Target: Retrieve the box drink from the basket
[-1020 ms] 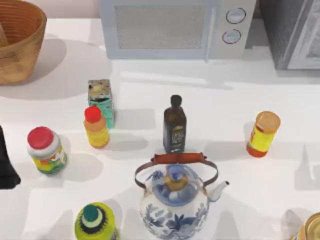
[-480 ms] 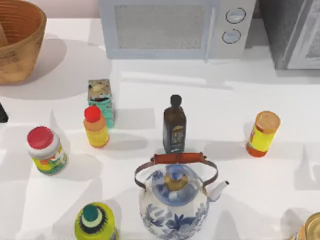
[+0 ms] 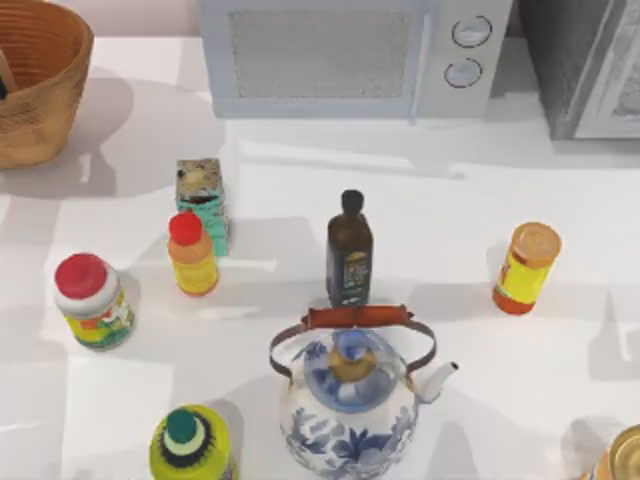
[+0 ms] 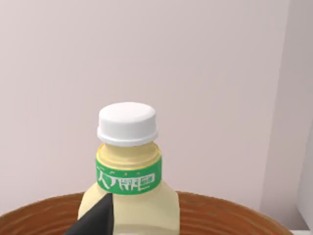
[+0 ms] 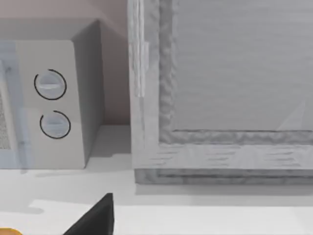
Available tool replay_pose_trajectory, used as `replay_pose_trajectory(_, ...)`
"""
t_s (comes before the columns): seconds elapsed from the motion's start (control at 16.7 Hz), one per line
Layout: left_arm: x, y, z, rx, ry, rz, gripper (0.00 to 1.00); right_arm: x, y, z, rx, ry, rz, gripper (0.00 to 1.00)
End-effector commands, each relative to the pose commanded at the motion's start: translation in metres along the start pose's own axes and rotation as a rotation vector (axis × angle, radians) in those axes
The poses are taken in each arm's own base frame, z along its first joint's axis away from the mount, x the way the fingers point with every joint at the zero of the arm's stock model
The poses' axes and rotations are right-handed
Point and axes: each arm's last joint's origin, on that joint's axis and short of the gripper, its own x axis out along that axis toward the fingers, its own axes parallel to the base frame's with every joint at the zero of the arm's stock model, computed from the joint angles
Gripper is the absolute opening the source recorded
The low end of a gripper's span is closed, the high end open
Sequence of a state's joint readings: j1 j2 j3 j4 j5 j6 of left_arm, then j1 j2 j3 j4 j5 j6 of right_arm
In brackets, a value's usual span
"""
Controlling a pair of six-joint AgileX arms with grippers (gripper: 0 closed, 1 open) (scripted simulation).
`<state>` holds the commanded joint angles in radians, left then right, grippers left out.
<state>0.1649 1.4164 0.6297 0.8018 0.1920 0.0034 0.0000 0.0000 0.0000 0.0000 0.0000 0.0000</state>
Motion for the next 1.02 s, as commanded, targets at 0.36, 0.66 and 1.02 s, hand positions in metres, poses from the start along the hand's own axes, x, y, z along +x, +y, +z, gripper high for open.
replay_pose_trajectory(0.36, 0.073, 0.033, -0.06, 0.011, 0.002, -0.001, 1.0, 0.0, 0.0, 0.0, 0.0, 0.0, 0.0, 1.0)
replay_pose_trajectory(0.66, 0.093, 0.047, -0.102, 0.004, 0.022, -0.001, 1.0, 0.0, 0.0, 0.0, 0.0, 0.0, 0.0, 1.0)
replay_pose_trajectory(1.02, 0.094, 0.046, -0.097, 0.016, 0.002, -0.002, 1.0, 0.0, 0.0, 0.0, 0.0, 0.0, 0.0, 1.0)
